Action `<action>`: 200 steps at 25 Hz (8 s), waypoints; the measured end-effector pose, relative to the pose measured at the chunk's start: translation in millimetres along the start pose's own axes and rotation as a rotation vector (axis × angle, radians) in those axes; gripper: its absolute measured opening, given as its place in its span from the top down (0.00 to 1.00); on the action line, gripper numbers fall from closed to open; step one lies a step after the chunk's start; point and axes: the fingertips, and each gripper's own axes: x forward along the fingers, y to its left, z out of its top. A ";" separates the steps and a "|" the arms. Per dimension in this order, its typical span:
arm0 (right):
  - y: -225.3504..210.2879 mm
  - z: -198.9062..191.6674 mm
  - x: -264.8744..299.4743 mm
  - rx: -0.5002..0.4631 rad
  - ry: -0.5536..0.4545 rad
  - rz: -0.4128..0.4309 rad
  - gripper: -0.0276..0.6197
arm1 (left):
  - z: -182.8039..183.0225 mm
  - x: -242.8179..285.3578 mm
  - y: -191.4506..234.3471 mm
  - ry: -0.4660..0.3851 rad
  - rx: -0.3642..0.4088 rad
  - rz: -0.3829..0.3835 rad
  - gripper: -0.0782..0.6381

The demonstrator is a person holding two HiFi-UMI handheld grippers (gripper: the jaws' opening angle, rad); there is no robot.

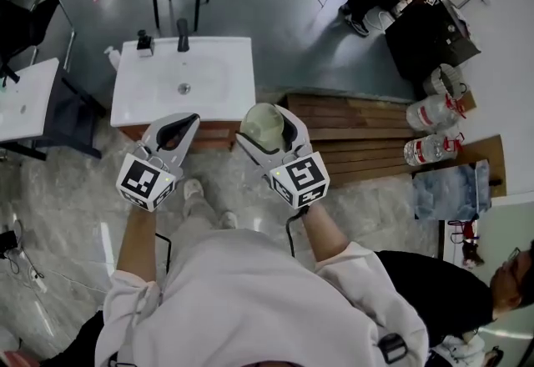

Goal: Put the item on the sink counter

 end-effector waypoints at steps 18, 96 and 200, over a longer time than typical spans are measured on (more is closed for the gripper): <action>-66.1 23.0 143.1 0.004 0.027 -0.112 0.36 | -14.6 70.0 153.3 -0.011 -0.023 -0.116 0.88; -233.1 -142.1 439.9 -0.033 0.077 0.155 0.36 | -175.1 261.5 333.1 0.140 -0.054 0.045 0.88; -236.1 -227.4 488.8 -0.114 0.033 0.179 0.31 | -206.5 261.0 334.3 0.187 -0.020 0.048 0.88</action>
